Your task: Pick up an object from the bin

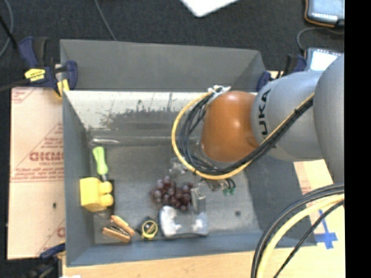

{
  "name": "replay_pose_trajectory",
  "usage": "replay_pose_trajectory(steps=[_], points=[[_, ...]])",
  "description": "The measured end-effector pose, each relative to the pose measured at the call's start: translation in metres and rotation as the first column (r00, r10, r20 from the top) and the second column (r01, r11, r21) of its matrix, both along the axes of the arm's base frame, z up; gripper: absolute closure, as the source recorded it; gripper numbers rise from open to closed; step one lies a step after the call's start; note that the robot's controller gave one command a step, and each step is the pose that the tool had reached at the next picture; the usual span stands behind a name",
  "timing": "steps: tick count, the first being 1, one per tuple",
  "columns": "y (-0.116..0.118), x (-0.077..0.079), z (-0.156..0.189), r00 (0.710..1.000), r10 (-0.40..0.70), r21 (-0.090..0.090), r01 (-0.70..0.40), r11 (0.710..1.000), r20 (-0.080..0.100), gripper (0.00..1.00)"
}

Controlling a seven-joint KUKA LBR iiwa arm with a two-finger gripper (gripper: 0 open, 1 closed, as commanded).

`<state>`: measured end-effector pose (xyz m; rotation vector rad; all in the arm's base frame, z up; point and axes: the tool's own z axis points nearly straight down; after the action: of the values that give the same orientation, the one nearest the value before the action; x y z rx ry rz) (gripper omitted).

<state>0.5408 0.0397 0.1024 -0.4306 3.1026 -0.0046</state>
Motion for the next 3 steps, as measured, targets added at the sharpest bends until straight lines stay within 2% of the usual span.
replay_pose_trajectory(steps=[1,2,3], points=[[0.002,0.0,-0.02,0.997,-0.073,0.005,0.073,0.997,-0.002,1.0],[0.002,0.0,-0.02,0.997,-0.073,0.005,0.073,0.997,-0.002,1.0],[-0.002,-0.002,0.09,0.995,-0.099,0.005,0.099,0.995,0.0,1.0]])
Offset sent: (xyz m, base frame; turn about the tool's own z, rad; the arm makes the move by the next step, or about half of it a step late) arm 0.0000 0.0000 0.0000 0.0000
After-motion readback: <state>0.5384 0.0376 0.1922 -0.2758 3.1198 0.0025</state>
